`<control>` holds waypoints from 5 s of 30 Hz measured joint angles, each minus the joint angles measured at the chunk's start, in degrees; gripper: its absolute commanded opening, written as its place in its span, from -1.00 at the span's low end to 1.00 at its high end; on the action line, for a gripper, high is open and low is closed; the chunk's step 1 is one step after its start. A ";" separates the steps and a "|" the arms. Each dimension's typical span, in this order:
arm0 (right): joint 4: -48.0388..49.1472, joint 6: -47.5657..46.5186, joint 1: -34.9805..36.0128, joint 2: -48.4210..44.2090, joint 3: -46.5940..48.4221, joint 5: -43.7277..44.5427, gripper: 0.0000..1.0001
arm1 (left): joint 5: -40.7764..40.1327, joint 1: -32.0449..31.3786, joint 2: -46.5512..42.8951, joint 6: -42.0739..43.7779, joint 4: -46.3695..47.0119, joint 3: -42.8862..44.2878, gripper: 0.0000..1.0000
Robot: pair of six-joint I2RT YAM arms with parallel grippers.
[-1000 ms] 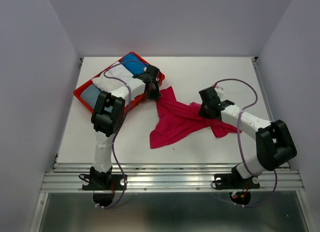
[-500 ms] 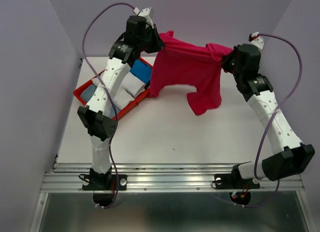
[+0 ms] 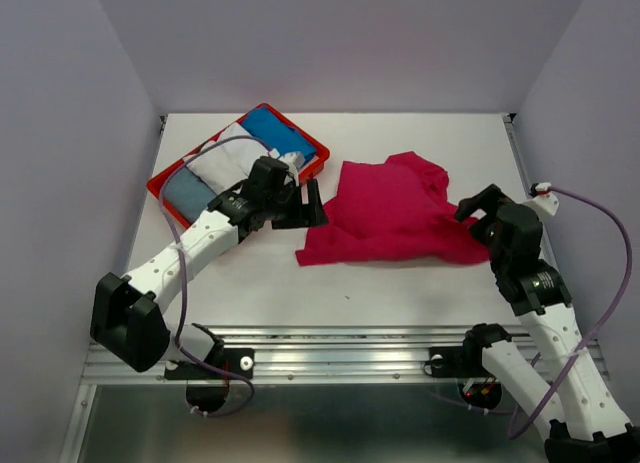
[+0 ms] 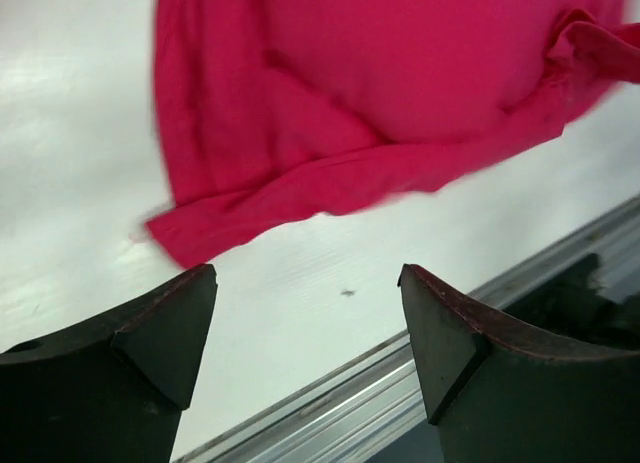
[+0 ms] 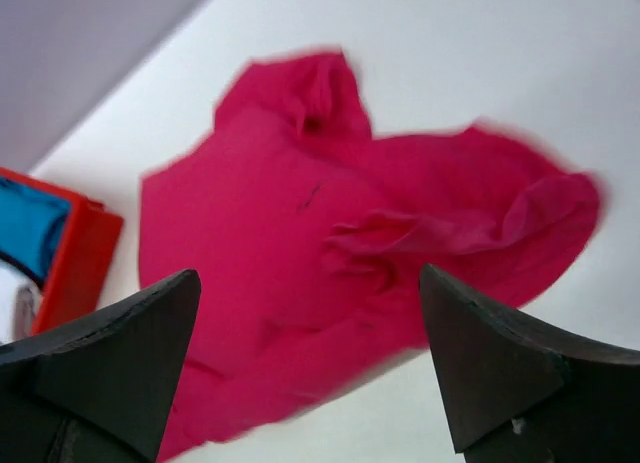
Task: Roll the t-shirts
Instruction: Flatten out the T-shirt at the center of the board, then move the bin to the corner of the board, then fold the T-shirt at the center of the board.
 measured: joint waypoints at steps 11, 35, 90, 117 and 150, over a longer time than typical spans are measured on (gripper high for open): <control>-7.61 6.05 0.02 9.01 -0.81 3.54 1.00 | -10.51 7.43 4.20 0.20 -6.12 4.35 0.17; 1.81 5.95 0.04 14.45 -1.79 -7.23 1.00 | -16.39 18.80 17.59 3.63 -9.84 -3.89 0.17; 3.96 4.37 0.02 21.79 -3.54 -15.54 1.00 | -15.26 -9.03 27.58 -2.27 -8.87 5.88 0.28; 0.15 2.16 0.02 21.79 -3.56 -18.29 1.00 | -7.72 -2.67 12.61 -25.31 -4.94 -11.50 0.27; 0.15 1.11 0.02 21.86 -3.56 -18.93 1.00 | -10.75 -1.53 14.84 -29.29 -2.99 -11.78 0.38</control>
